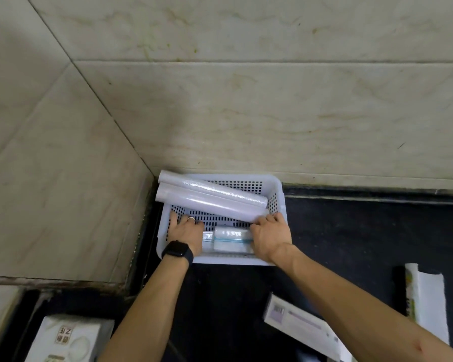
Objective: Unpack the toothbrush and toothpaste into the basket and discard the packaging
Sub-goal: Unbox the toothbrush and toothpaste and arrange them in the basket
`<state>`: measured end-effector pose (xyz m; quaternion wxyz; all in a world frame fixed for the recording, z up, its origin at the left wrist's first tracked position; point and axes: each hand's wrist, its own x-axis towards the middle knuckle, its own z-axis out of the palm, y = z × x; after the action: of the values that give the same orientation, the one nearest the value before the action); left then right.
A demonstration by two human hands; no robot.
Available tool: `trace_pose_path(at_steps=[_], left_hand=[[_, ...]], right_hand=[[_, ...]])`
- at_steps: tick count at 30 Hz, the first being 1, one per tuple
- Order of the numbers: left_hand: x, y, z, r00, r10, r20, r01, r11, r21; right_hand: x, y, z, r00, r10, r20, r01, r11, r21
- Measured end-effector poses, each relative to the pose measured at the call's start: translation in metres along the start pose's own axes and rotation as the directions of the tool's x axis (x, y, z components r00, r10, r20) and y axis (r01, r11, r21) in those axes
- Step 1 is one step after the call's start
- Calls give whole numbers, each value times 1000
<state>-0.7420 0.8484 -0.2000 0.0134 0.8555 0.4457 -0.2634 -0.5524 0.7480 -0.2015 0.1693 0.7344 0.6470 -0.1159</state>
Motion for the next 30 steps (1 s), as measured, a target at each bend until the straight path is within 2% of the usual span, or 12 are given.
trace_pose_path(at_steps=[5, 8, 11, 15, 19, 21, 26, 30], left_hand=[[-2, -8, -2, 997, 28, 69, -19, 991, -132], [-1, -12, -1, 979, 37, 202, 21, 960, -279], [1, -13, -5, 962, 61, 265, 4, 971, -240], [-2, -14, -13, 987, 76, 142, -63, 994, -95], [-20, -32, -35, 998, 48, -31, -50, 997, -66], [-32, -53, -43, 997, 31, -71, -37, 996, -82], [-64, -108, -38, 997, -40, -63, 11, 917, -398], [-83, -126, -26, 976, -168, -136, 59, 813, -580]], right_hand=[[-1, 1, 1, 1000, -5, 0, 5, 1000, 8], [-2, 1, -1, 1000, -10, -1, 10, 1000, 13], [-5, 2, -4, 999, -32, -1, 32, 999, 25], [-7, 5, -10, 995, -83, 63, 80, 996, 47], [-5, 11, -11, 990, -119, 75, 111, 988, 104], [-4, 11, -11, 989, -127, 74, 119, 987, 107], [9, -10, -11, 978, -154, 141, 106, 948, 300], [27, -39, -18, 968, -186, 170, 121, 935, 335]])
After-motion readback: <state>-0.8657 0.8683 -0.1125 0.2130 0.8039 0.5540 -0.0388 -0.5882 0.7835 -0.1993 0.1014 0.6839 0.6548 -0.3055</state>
